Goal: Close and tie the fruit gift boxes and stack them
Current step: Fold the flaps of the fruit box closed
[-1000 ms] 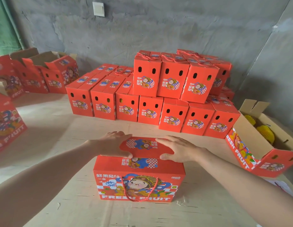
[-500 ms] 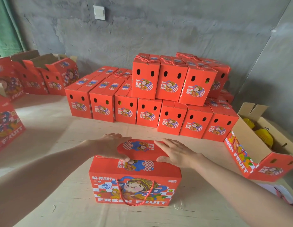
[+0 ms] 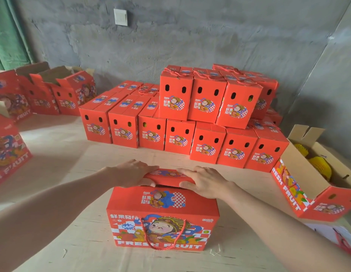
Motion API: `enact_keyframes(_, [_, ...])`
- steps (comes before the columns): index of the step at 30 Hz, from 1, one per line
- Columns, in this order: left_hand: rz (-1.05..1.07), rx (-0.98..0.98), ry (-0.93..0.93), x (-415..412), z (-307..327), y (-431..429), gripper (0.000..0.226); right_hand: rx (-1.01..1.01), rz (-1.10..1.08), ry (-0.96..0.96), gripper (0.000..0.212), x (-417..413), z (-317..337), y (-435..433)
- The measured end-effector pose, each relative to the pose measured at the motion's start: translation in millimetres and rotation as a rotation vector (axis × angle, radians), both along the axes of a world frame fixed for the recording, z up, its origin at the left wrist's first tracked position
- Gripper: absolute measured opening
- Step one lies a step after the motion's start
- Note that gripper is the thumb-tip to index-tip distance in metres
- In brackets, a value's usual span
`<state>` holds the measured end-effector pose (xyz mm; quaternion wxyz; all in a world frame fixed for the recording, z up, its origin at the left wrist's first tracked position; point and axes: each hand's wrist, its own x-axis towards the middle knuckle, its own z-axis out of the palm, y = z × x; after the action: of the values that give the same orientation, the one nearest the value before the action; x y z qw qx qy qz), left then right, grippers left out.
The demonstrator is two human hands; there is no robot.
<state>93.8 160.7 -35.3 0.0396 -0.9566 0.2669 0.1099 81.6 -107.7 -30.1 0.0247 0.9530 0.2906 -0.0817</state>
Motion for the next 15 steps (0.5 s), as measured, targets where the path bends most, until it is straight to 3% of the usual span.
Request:
enact_keyframes(6, [0.02,-0.036,0.044,4.3,4.4,1.1,0.082,0.065,0.055,-0.175,0.08,7.4,-5.4,0.7])
enact_keyframes(11, [0.049,-0.162,0.163,-0.4,2.5,21.0,0.08,0.102,0.058,-0.019,0.091,6.1,-6.7,-9.7])
enact_keyframes(15, [0.013,-0.132,0.085,-6.2,-6.7,30.1,0.077,0.09,0.068,-0.015,0.084,3.2,-12.9,-16.5])
